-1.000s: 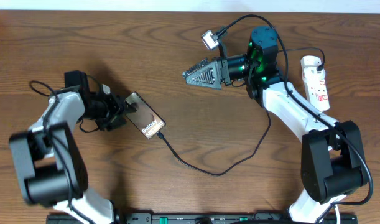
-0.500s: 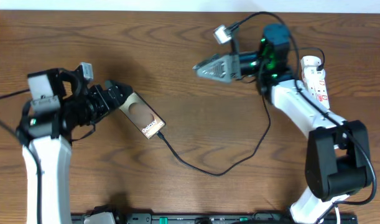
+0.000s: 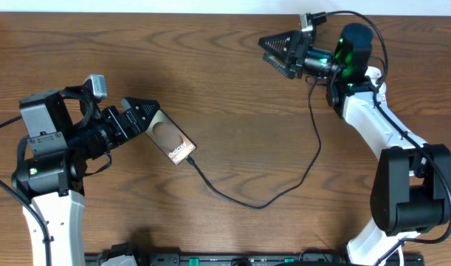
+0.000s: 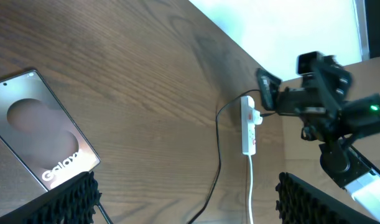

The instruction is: Plug charger to phone and switch on socket

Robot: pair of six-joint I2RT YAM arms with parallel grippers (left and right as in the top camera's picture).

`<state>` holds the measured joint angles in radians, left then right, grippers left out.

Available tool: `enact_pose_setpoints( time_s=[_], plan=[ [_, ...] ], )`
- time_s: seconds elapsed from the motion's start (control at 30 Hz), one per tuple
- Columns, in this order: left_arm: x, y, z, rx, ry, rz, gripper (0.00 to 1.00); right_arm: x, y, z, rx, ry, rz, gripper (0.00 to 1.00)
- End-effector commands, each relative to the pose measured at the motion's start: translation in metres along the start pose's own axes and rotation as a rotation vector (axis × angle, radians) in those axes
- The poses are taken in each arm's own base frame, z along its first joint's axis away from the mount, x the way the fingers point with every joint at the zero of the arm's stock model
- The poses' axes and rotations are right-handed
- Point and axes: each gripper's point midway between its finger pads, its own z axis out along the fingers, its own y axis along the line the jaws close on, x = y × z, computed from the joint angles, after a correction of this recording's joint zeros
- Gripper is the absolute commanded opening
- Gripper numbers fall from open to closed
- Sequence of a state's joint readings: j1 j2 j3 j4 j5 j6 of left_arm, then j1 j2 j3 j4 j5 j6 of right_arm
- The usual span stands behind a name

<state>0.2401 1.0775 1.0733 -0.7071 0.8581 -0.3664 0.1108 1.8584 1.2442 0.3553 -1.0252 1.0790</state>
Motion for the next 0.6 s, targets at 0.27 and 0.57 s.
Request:
enact_pose_setpoints(
  time_s=[0.27, 0.57],
  plan=[
    [-0.005, -0.006, -0.001, 0.017, -0.01, 0.017, 0.91, 0.016, -0.087, -0.048, 0.628, 0.04, -0.066, 0.99],
    [-0.007, 0.012, 0.011, -0.024, 0.023, -0.015, 0.91, -0.013, -0.03, -0.186, 1.097, -0.129, -0.159, 0.99]
  ],
)
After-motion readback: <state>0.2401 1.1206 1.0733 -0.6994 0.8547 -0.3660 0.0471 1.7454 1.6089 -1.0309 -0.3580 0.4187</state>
